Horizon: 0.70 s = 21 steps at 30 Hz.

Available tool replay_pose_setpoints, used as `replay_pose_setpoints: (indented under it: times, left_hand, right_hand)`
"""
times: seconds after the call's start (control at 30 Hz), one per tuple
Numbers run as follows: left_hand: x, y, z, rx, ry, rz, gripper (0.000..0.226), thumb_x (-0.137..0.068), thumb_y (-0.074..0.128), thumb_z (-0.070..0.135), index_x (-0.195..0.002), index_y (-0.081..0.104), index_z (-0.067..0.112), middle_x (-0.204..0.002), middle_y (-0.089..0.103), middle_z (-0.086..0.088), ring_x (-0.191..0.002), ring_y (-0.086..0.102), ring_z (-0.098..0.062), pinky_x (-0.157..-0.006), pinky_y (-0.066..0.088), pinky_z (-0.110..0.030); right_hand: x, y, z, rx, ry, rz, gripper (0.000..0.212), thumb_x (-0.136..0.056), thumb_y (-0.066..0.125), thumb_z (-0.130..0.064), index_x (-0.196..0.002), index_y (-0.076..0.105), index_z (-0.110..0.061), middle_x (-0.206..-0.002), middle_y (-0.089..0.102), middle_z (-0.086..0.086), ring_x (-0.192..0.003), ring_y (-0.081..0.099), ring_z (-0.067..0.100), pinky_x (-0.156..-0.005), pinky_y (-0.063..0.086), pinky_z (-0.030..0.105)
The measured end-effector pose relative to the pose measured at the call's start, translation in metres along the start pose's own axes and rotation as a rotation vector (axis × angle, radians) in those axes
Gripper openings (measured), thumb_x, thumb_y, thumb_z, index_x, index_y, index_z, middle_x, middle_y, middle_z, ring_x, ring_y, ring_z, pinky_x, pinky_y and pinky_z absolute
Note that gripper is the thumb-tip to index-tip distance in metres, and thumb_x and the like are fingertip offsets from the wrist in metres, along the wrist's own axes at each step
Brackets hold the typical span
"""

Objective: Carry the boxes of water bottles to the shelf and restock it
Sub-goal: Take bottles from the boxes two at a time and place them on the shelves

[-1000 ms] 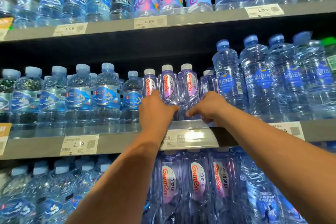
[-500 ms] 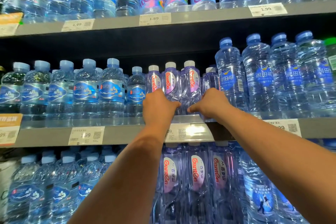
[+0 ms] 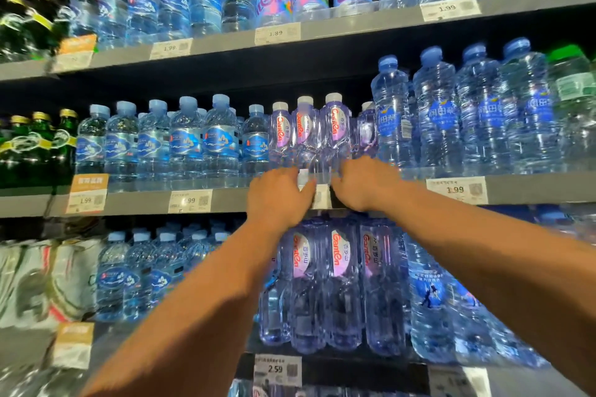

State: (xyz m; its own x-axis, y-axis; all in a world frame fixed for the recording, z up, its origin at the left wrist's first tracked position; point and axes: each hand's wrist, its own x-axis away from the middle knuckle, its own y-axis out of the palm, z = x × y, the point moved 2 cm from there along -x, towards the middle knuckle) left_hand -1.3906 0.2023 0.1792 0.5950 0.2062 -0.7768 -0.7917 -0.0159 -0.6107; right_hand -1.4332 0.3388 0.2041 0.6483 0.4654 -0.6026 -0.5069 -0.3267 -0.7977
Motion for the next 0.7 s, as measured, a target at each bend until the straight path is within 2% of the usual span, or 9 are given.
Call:
replay_pose_setpoints:
  times: [0.03, 0.1, 0.23, 0.33, 0.47, 0.57, 0.6, 0.67, 0.7]
  left_hand:
    - [0.006, -0.002, 0.001, 0.001, 0.010, -0.007, 0.047, -0.096, 0.043, 0.045, -0.126, 0.056, 0.012, -0.126, 0.059, -0.013, -0.116, 0.053, -0.031, -0.095, 0.042, -0.039]
    - [0.020, -0.008, 0.002, -0.025, 0.024, -0.027, 0.044, -0.095, 0.044, 0.045, -0.121, 0.057, 0.012, -0.122, 0.060, -0.014, -0.112, 0.055, -0.032, -0.089, 0.045, -0.038]
    - [0.045, -0.022, -0.002, -0.083, 0.034, -0.091, 0.042, -0.095, 0.043, 0.046, -0.113, 0.058, 0.011, -0.114, 0.062, -0.014, -0.104, 0.057, -0.033, -0.076, 0.043, -0.035]
    - [0.064, -0.038, -0.011, -0.093, 0.024, -0.150, 0.043, -0.093, 0.045, 0.047, -0.119, 0.059, 0.016, -0.114, 0.064, -0.012, -0.105, 0.058, -0.033, -0.077, 0.046, -0.035]
    - [0.101, -0.061, -0.029, -0.114, 0.023, -0.232, 0.037, -0.092, 0.046, 0.046, -0.110, 0.061, 0.016, -0.108, 0.066, -0.011, -0.102, 0.059, -0.032, -0.077, 0.045, -0.034]
    - [0.138, -0.072, -0.045, -0.086, 0.007, -0.293, 0.031, -0.092, 0.048, 0.042, -0.105, 0.060, 0.017, -0.110, 0.065, -0.011, -0.104, 0.059, -0.033, -0.075, 0.042, -0.032]
    - [0.151, -0.073, -0.052, -0.081, -0.002, -0.322, 0.031, -0.091, 0.048, 0.041, -0.108, 0.059, 0.018, -0.113, 0.064, -0.011, -0.107, 0.058, -0.033, -0.078, 0.043, -0.032]
    - [0.181, -0.070, -0.066, -0.037, -0.004, -0.353, 0.031, -0.089, 0.052, 0.040, -0.112, 0.061, 0.020, -0.117, 0.063, -0.008, -0.111, 0.058, -0.029, -0.083, 0.045, -0.031]
    - [0.195, -0.067, -0.074, 0.013, -0.015, -0.357, 0.031, -0.087, 0.055, 0.039, -0.110, 0.062, 0.021, -0.114, 0.065, -0.006, -0.109, 0.059, -0.027, -0.080, 0.044, -0.028]
  right_hand:
    - [0.006, 0.001, -0.001, 0.028, 0.002, 0.001, 0.039, -0.099, 0.035, -0.033, -0.123, 0.052, -0.007, -0.125, 0.056, 0.015, -0.111, 0.055, 0.033, -0.088, 0.044, 0.038]
    - [0.019, 0.001, -0.003, 0.057, 0.009, 0.016, 0.048, -0.098, 0.037, -0.037, -0.134, 0.043, -0.006, -0.132, 0.051, 0.014, -0.117, 0.051, 0.033, -0.092, 0.043, 0.040]
    - [0.048, -0.006, -0.016, 0.059, -0.023, -0.025, 0.037, -0.095, 0.046, -0.032, -0.118, 0.055, -0.005, -0.116, 0.060, 0.014, -0.097, 0.057, 0.032, -0.076, 0.044, 0.034]
    - [0.069, -0.014, -0.035, 0.060, -0.007, -0.078, 0.037, -0.092, 0.049, -0.033, -0.118, 0.055, -0.007, -0.115, 0.060, 0.013, -0.099, 0.057, 0.031, -0.073, 0.042, 0.031]
    - [0.099, -0.014, -0.067, 0.034, 0.036, -0.100, 0.020, -0.091, 0.051, -0.032, -0.097, 0.057, -0.014, -0.109, 0.061, 0.009, -0.087, 0.054, 0.028, -0.069, 0.038, 0.030]
    - [0.128, 0.000, -0.093, 0.002, 0.071, -0.145, 0.026, -0.088, 0.052, -0.028, -0.107, 0.060, -0.012, -0.110, 0.062, 0.009, -0.102, 0.057, 0.030, -0.077, 0.042, 0.033]
    - [0.139, 0.008, -0.102, -0.006, 0.092, -0.189, 0.028, -0.088, 0.052, -0.026, -0.111, 0.058, -0.012, -0.107, 0.061, 0.009, -0.100, 0.056, 0.030, -0.079, 0.043, 0.034]
    - [0.163, 0.024, -0.120, -0.006, 0.142, -0.291, 0.024, -0.086, 0.054, -0.024, -0.106, 0.058, -0.011, -0.102, 0.059, 0.009, -0.087, 0.055, 0.028, -0.070, 0.042, 0.031]
    - [0.176, 0.031, -0.129, 0.010, 0.158, -0.334, 0.021, -0.086, 0.055, -0.024, -0.102, 0.059, -0.012, -0.102, 0.060, 0.010, -0.087, 0.057, 0.028, -0.068, 0.042, 0.030]
